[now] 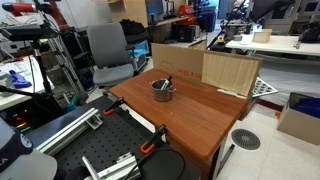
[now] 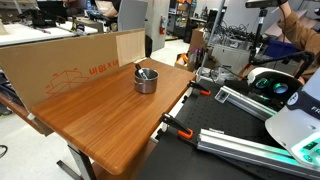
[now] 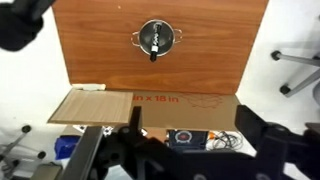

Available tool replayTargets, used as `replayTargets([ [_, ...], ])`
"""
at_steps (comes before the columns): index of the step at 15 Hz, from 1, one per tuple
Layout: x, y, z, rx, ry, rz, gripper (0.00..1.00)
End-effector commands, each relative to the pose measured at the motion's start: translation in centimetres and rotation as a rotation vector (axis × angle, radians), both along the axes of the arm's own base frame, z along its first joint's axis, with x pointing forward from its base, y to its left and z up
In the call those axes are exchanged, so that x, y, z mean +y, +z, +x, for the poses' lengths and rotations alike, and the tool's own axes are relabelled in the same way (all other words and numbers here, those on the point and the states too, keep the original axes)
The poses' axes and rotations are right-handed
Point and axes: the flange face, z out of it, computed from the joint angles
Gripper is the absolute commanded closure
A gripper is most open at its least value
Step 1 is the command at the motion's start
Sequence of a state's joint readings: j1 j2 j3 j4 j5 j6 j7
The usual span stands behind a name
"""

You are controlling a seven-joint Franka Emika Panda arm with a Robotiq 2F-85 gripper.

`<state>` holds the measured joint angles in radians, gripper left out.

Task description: Take the marker out of the pot and put it on the table

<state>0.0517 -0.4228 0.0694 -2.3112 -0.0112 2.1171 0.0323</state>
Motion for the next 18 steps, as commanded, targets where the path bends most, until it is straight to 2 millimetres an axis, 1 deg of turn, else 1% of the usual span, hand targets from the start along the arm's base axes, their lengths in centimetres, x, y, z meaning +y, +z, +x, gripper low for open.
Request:
replayTargets([
  [1,0.0,0.0,0.0,0.001,0.000,0.000,0.00],
  [6,0.0,0.0,0.0,-0.009,-0.001,0.001,0.00],
  [8,0.0,-0.4,0.1,0.006,0.015,0.011,0.00],
  [10,0.1,-1.2,0.2,0.030,0.025,0.014,0.00],
  [12,0.1,-2.6,0.5,0.066,0.034,0.003,0.00],
  [14,0.0,-4.5,0.9,0.105,0.040,-0.007,0.00],
  [18,-1.0,-8.2,2.5,0.182,0.049,0.001,0.00],
])
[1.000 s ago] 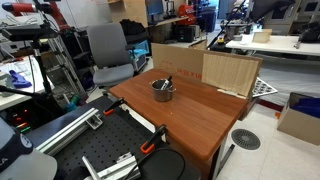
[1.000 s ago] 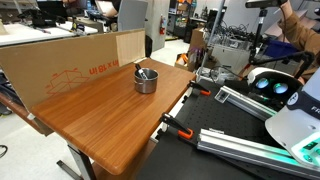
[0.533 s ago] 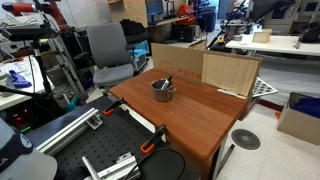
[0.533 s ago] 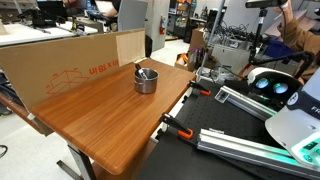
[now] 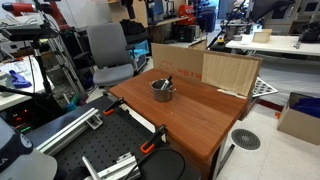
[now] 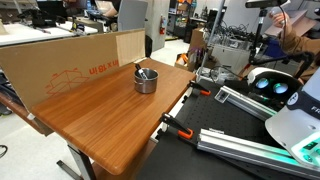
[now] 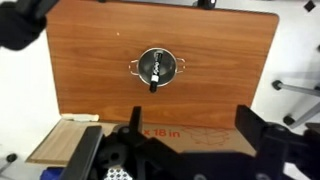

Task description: Take the marker out of the pot and put it on the table

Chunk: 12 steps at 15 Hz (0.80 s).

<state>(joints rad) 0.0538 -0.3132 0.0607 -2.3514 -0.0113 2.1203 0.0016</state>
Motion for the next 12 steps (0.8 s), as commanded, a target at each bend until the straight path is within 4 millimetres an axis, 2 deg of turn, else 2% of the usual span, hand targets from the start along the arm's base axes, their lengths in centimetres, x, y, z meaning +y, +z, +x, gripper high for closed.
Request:
replayTargets([
  [1,-1.0,-2.3,1.8,0.056,0.025,0.015,0.00],
  [5,-2.0,-6.1,2.7,0.124,0.055,-0.010,0.00],
  [12,-1.7,-11.0,4.0,0.160,0.098,-0.064,0.00],
])
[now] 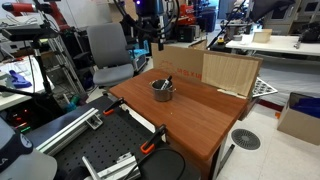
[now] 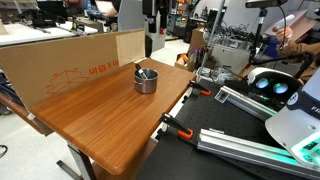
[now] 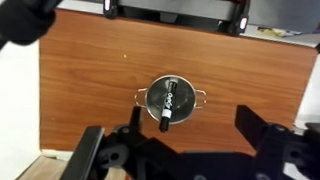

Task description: Take the marker out of the pot and put it on the table

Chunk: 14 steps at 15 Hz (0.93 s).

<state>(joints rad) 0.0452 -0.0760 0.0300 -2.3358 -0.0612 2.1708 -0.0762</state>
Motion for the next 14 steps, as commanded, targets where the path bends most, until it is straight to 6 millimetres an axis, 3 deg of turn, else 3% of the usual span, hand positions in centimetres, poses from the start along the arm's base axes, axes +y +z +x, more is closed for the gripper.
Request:
replayTargets([
  [1,0.2,-1.6,1.5,-0.016,0.037,-0.019,0.00],
  [14,0.3,-10.4,6.1,0.131,0.040,-0.075,0.00],
])
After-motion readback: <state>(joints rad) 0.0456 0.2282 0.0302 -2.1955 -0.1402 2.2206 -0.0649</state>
